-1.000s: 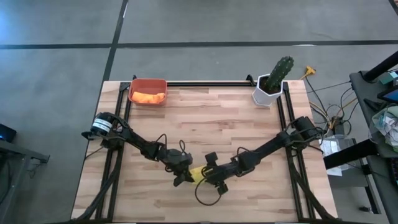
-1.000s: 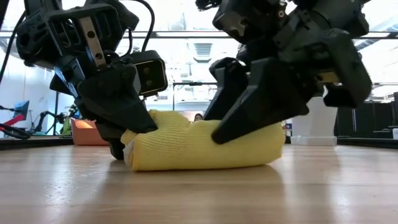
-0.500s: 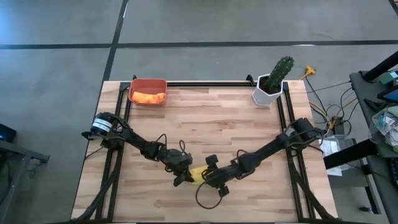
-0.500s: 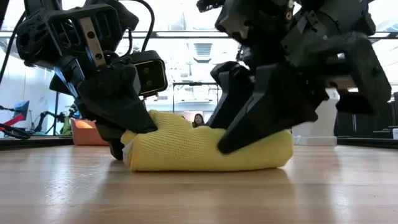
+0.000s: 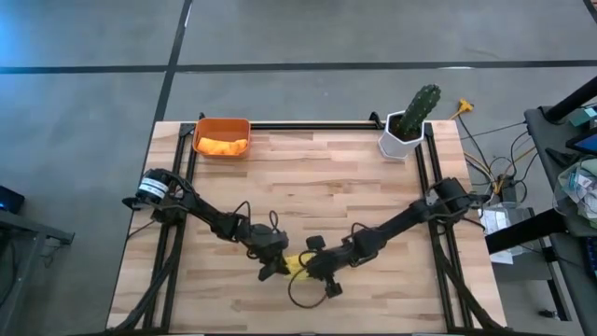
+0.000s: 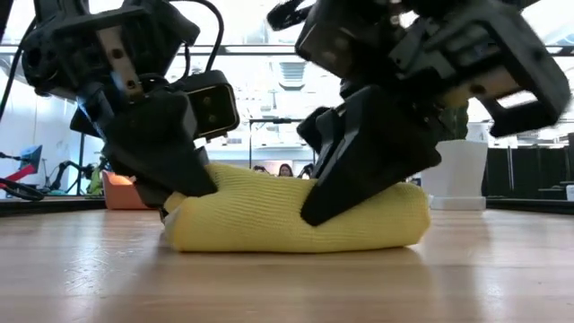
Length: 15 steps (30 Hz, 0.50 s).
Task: Roll microfiber towels into tight, uniform cylinder then place into a basket
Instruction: Roll the yellow towel
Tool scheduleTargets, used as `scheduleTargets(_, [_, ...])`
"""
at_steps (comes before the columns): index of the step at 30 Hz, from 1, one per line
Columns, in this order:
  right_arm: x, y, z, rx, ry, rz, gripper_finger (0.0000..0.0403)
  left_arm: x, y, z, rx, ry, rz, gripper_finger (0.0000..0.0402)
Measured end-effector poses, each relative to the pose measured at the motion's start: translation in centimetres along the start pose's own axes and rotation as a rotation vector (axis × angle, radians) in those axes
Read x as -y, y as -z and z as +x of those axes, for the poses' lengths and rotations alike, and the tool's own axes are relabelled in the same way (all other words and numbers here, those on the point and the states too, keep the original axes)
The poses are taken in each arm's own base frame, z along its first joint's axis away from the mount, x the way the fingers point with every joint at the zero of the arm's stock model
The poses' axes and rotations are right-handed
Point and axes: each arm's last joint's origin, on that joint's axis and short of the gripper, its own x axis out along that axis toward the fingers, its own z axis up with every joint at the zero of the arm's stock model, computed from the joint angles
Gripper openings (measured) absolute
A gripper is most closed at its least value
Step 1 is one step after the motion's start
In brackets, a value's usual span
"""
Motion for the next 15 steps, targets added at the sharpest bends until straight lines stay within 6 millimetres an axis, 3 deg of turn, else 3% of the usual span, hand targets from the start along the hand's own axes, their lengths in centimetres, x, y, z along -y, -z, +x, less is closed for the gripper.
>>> scheduleTargets(7, [1.8, 0.1, 0.1, -0.013, -0.154, 0.148, 0.0015, 0.8, 0.6, -0.3, -0.084, 0.068, 0.175, 0.0072])
scheduleTargets(15, [3.3, 0.9, 1.3, -0.013, -0.312, 0.244, 0.0014, 3.1, -0.6, -2.3, -0.057, 0.116, 0.339, 0.0139])
